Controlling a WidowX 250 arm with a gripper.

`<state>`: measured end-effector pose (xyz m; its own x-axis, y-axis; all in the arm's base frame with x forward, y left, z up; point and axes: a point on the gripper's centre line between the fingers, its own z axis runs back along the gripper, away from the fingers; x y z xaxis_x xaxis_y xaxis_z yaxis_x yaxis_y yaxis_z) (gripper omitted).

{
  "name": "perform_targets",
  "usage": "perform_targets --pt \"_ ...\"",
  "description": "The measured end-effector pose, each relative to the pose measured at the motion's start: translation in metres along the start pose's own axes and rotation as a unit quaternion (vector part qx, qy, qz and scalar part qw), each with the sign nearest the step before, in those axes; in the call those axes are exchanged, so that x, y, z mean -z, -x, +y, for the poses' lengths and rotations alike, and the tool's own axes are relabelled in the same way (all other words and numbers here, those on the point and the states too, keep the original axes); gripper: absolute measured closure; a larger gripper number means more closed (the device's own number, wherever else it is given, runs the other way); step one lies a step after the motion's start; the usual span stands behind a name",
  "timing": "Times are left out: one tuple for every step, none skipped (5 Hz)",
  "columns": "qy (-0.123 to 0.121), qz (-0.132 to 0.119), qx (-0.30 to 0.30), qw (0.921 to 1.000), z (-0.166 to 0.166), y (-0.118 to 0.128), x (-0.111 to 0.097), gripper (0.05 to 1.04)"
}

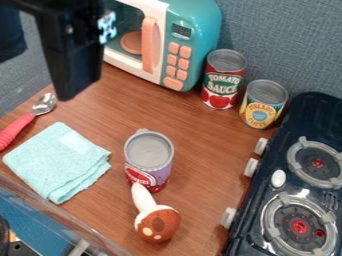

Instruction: Move the can to the upper left side of the table

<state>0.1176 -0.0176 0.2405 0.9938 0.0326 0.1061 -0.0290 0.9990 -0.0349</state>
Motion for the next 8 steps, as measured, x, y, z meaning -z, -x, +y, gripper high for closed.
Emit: perform_targets --pt "0.002 0.004 0.005 1.0 -0.001 -0.001 0.005 0.083" --pt "0.001 0.054 -0.018 0.9984 0.011 -0.036 0.051 0.083" --pt "-0.011 0.064 -0.02 0.9977 0.015 -0.057 0.082 0.083" --pt "-0.019 0.067 -0.012 0.9975 0.01 -0.075 0.113 0.083" --pt "-0.019 0.069 -0.002 0.9974 0.004 -0.081 0.151 0.083" --pt "-0.033 0.053 -0.002 0.9981 -0.001 -0.083 0.173 0.083" --pt "-0.063 0.052 0.013 0.9966 0.002 -0.079 0.199 0.083" --pt "-0.072 0.058 -0.016 0.9955 0.011 -0.074 0.214 0.083"
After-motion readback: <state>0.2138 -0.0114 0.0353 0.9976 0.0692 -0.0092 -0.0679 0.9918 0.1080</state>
